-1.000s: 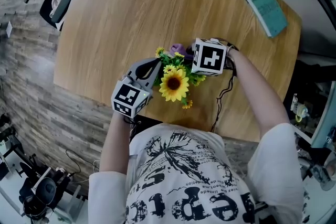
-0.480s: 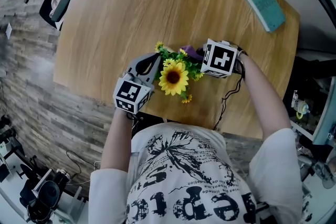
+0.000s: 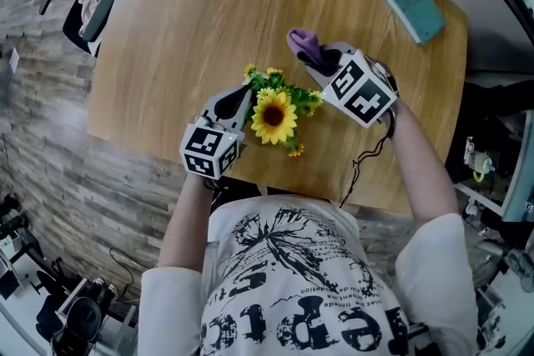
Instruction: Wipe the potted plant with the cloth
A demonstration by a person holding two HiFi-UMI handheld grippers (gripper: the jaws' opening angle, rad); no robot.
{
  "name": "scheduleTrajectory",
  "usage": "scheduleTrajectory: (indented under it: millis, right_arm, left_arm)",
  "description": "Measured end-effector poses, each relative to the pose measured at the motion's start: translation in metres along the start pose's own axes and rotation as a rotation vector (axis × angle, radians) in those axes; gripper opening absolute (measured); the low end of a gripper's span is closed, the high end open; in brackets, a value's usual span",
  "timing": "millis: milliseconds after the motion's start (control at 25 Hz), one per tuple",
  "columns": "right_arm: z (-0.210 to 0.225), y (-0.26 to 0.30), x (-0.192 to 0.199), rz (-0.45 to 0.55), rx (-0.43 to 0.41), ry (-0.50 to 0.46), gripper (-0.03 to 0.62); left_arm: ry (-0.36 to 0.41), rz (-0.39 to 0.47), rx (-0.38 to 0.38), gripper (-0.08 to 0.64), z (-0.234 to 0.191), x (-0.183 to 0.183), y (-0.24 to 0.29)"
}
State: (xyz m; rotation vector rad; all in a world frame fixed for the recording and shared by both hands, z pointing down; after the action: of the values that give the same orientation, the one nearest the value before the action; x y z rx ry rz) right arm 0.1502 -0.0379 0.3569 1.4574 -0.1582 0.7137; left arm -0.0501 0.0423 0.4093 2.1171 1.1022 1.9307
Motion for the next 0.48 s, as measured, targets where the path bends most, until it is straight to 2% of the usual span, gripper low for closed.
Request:
scheduleTrajectory:
  millis: [160, 280, 480]
  right_arm:
    - [-0.009, -0.017, -0.030, 0.142, 0.089, 0.047, 0.075]
    - [-0.021, -0.026, -0.055, 0.225, 0.125, 0.072, 0.075]
    - [-0.046, -0.025, -0.091, 0.266, 0.173, 0.190, 0.077]
  left_arm:
    - [0.016, 0.022, -0.008, 0.003, -0.008, -0.008, -0.007]
    - [0.036, 0.061, 0.003, 0.003, -0.016, -0.020, -0.018]
    - [0.109, 0.127, 0.076, 0.003, -0.037, -0.048, -0.032]
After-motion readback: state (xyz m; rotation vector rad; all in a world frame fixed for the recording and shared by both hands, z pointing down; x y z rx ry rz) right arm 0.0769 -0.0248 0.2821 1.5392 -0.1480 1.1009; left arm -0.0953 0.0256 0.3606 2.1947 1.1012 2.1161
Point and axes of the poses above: the fingertips, and each gripper's own axes: y forward along the fingers, z to its right, x out of its underside, the point moved 8 cm from there along -y, backward along the fingers, and after that the axes turned 12 degrees about -x, right-handed, at the moved point
